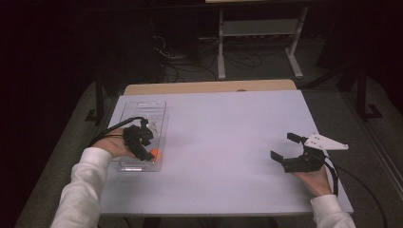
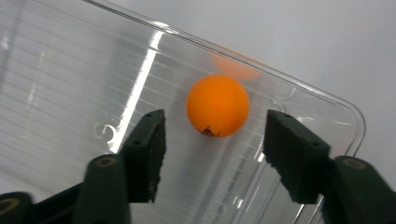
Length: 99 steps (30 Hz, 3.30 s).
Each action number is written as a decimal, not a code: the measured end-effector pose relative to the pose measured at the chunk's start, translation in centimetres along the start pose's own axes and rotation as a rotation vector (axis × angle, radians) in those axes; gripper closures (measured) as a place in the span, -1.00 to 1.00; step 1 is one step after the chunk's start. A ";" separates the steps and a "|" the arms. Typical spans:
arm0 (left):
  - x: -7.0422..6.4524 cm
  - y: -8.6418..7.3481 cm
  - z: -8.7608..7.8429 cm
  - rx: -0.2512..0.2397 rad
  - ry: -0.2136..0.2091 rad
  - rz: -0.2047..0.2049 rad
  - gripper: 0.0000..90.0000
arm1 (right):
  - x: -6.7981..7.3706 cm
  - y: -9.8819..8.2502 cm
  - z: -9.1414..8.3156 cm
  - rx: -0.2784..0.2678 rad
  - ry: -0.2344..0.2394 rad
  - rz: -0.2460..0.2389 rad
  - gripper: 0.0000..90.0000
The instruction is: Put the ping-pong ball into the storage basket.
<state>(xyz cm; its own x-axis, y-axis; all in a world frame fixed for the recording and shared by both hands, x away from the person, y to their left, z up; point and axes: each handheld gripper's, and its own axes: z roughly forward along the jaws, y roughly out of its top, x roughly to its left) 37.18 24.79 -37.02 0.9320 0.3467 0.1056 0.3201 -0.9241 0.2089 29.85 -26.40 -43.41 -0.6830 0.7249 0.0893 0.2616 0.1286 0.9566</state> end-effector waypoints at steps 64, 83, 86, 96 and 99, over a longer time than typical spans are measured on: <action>-2.1 -4.3 -5.6 -0.439 0.111 -0.160 -1.00 | 0.2 0.1 -0.4 -0.011 -0.007 -0.002 -1.00; -3.5 -6.9 -4.6 -0.562 0.122 -0.223 -1.00 | 0.2 0.1 -0.3 -0.008 -0.007 -0.003 -1.00; -3.7 -7.2 -4.4 -0.591 0.120 -0.230 -1.00 | 0.2 0.1 -0.3 -0.007 -0.008 -0.002 -1.00; -4.4 -7.9 -3.9 -0.668 0.139 -0.249 -1.00 | 0.2 0.0 -0.3 -0.006 -0.007 -0.001 -1.00; -4.7 -7.9 -3.8 -0.687 0.141 -0.239 -1.00 | 0.3 0.1 -0.3 -0.007 -0.007 -0.004 -1.00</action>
<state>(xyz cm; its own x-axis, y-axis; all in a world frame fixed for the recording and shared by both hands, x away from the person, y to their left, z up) 29.62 31.02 -35.50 0.8049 0.5858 0.0950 0.2898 -0.5278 0.7984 29.45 -26.43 -43.25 -0.6795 0.7289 0.0834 0.2541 0.1272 0.9588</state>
